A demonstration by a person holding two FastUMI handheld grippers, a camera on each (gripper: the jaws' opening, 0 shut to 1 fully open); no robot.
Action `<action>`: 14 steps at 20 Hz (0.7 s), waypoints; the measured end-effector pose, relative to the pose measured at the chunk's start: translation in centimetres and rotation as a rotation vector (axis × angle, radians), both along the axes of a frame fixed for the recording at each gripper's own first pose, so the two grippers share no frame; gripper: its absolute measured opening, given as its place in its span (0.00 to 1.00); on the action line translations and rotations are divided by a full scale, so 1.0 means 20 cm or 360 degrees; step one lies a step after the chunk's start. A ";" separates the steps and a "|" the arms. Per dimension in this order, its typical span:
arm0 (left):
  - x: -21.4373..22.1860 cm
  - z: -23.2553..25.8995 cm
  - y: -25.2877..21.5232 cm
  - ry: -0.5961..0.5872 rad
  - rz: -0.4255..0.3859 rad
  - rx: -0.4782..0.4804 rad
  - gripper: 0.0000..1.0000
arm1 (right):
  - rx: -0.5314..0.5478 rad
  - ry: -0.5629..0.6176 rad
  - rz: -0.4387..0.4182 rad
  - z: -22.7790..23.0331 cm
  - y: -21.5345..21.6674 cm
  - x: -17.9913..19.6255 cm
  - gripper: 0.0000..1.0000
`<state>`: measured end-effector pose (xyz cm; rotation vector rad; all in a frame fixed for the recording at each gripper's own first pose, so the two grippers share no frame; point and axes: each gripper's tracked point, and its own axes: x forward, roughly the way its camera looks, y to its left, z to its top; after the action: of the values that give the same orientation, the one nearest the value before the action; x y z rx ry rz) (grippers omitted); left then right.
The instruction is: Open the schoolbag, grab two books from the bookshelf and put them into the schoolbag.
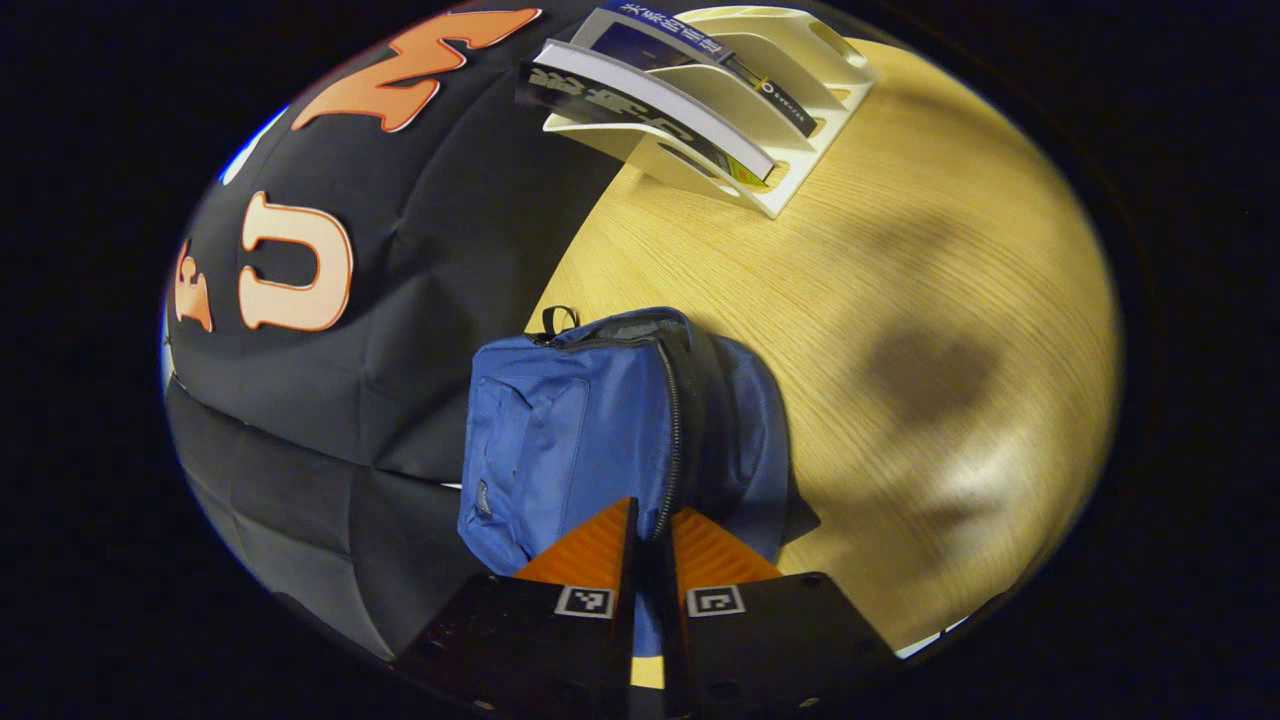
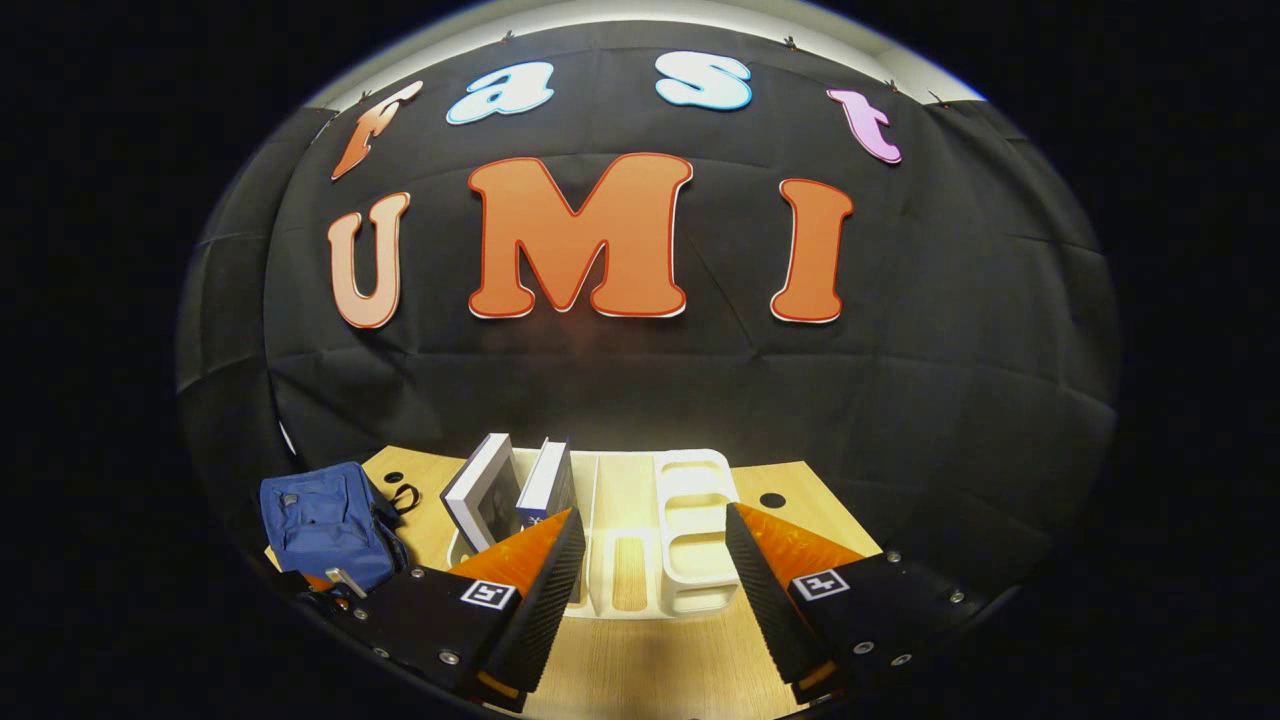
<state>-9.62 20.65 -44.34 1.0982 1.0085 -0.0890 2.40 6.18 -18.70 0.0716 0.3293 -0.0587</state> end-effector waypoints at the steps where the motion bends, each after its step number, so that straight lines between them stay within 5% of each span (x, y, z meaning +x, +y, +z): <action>1: 0.00 0.01 -0.01 0.0016 0.0037 -0.0056 0.09 | -0.0004 0.0001 0.0005 0.00 0.01 0.00 0.85; 7: 0.12 0.18 -0.04 0.0085 0.0310 -0.0501 0.06 | -0.0016 0.0010 0.0039 0.00 0.06 0.02 0.85; 14: 0.17 0.23 -0.04 0.0200 0.0363 -0.0615 0.06 | -0.0052 0.0029 0.0060 -0.03 0.11 0.03 0.85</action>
<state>-6.15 19.84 -39.71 0.6277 1.1658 -0.1623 2.99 8.30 -19.23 0.0327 0.3477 -0.0274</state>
